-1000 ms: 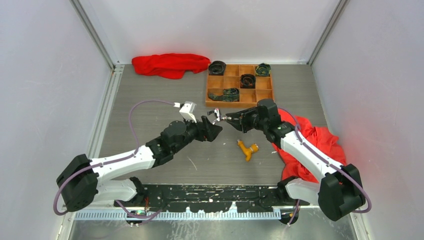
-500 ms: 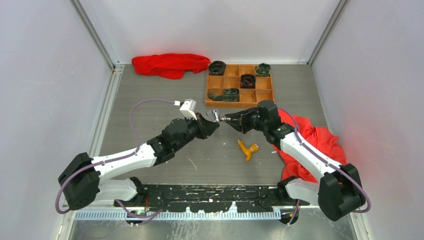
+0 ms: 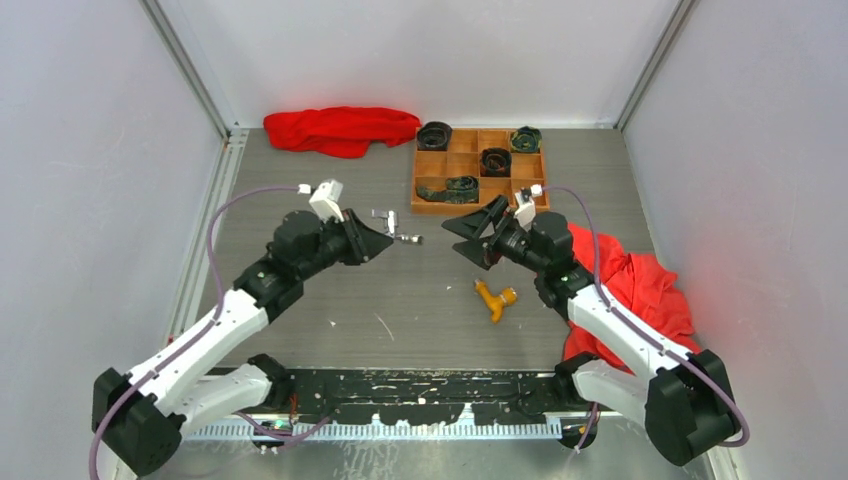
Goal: Install the water faucets
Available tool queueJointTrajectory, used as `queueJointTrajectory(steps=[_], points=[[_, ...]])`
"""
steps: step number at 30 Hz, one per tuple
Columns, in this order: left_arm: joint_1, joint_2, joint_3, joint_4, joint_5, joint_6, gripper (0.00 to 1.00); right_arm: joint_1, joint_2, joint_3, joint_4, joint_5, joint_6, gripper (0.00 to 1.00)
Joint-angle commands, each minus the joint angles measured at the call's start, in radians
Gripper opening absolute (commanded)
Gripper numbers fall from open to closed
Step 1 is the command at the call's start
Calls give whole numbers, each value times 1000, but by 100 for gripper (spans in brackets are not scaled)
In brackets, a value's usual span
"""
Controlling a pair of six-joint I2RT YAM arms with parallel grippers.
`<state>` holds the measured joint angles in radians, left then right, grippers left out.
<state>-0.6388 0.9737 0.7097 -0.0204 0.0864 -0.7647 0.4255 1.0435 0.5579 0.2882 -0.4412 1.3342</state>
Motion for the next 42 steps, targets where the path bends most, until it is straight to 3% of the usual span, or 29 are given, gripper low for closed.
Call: queueJointTrajectory(steps=[1,4,8,12,14,17,24,33,42], points=[[145,-47,153,-208,352,83,0,1,-31,37,78,-112,-380,95],[241,-1,233,-331,594,129,0,4,-43,-6,167,-190,-550,94],[314,65,308,-413,864,170,0,23,-85,-143,424,-230,-688,93],[331,128,359,-512,915,228,0,142,-126,-178,416,-228,-1039,92],[332,153,424,-664,808,319,0,224,-147,-160,324,-142,-1190,92],[321,187,524,-878,598,431,0,276,-136,-143,288,-32,-1217,92],[149,200,588,-999,21,460,0,276,-149,-146,238,311,-1150,92],[-36,315,474,-774,-305,402,0,277,-236,-167,109,443,-1148,93],[-82,384,342,-560,-380,337,0,276,-308,-196,65,484,-1142,94]])
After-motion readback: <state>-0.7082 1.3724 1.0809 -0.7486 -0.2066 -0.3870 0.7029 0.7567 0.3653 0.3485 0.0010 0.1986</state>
